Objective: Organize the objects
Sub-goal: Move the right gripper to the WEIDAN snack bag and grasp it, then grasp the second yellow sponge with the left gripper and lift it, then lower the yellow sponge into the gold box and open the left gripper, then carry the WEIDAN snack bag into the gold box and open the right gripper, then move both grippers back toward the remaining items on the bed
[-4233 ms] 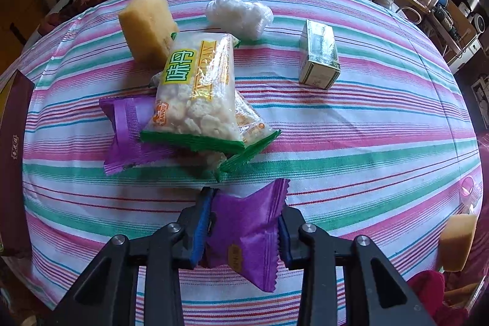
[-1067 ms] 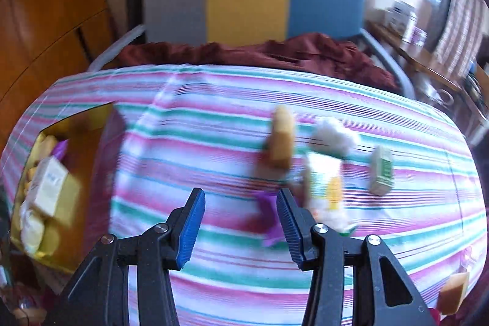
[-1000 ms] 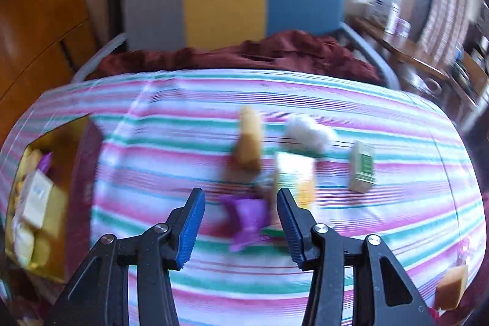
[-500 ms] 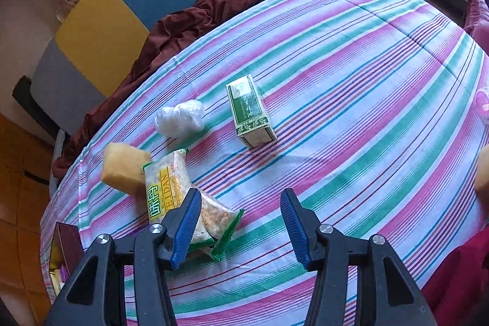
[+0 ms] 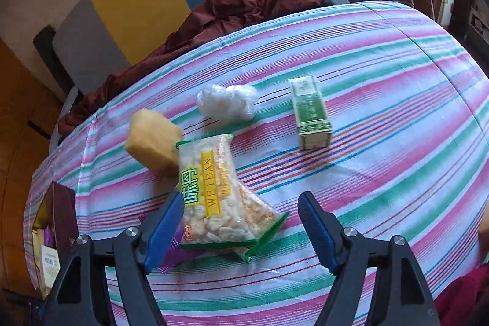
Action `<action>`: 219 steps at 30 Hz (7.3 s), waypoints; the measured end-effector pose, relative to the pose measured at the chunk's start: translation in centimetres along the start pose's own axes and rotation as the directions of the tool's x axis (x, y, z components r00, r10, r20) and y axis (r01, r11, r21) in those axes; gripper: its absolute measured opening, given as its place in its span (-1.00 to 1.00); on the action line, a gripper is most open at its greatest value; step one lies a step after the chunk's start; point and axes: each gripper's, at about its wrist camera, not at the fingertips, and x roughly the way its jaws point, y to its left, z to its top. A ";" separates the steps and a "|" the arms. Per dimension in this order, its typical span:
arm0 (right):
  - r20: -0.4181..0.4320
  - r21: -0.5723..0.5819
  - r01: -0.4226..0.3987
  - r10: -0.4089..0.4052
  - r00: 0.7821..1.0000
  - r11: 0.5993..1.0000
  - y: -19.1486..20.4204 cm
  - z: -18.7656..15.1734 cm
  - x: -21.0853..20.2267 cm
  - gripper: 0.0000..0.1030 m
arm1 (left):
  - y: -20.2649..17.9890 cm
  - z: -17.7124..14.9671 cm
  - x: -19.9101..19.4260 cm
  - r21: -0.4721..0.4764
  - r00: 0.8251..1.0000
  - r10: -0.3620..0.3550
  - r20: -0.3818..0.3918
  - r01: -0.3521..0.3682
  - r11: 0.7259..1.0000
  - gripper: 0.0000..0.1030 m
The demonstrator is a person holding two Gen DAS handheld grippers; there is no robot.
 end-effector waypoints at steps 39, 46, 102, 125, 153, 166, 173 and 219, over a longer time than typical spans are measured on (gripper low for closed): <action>-0.156 0.060 0.242 -0.230 0.961 0.969 -4.5 0.2 2.0 -0.10 | -1.0 13.8 8.9 -0.097 0.996 -0.087 -0.002 0.087 0.992 0.57; -0.165 0.079 0.222 -0.206 0.964 0.972 -4.8 0.4 2.1 -0.09 | -2.6 16.4 13.8 -0.074 0.995 -0.083 -0.052 0.079 0.994 0.58; -0.087 -0.126 0.371 -0.382 0.920 0.920 -5.2 0.7 4.1 -0.12 | 22.7 2.7 1.8 -0.438 0.988 0.124 -0.097 -0.154 0.886 -0.32; -0.082 -0.131 0.371 -0.383 0.920 0.919 -3.9 0.1 3.4 -0.12 | 26.0 2.4 1.7 -0.476 0.964 0.250 -0.093 -0.263 0.839 0.18; 0.070 -0.139 0.271 -0.264 0.962 0.952 -0.5 -1.2 -2.5 -0.14 | 19.8 -10.5 -9.8 -0.473 0.953 0.302 0.025 -0.255 0.844 0.20; 0.053 -0.405 -0.022 0.048 0.997 0.914 14.7 -6.6 -6.4 -0.14 | 20.2 -12.1 -11.1 -0.484 0.925 0.379 0.030 -0.319 0.815 0.26; -0.027 -0.569 -0.138 0.148 0.989 0.811 23.9 -11.3 -6.1 -0.14 | 20.8 -13.0 -11.2 -0.502 0.923 0.385 0.014 -0.327 0.801 0.27; -0.300 -0.587 -0.341 0.195 0.934 0.734 31.8 -19.6 -2.0 0.11 | 22.6 -14.6 -11.7 -0.558 0.912 0.410 0.013 -0.334 0.760 0.36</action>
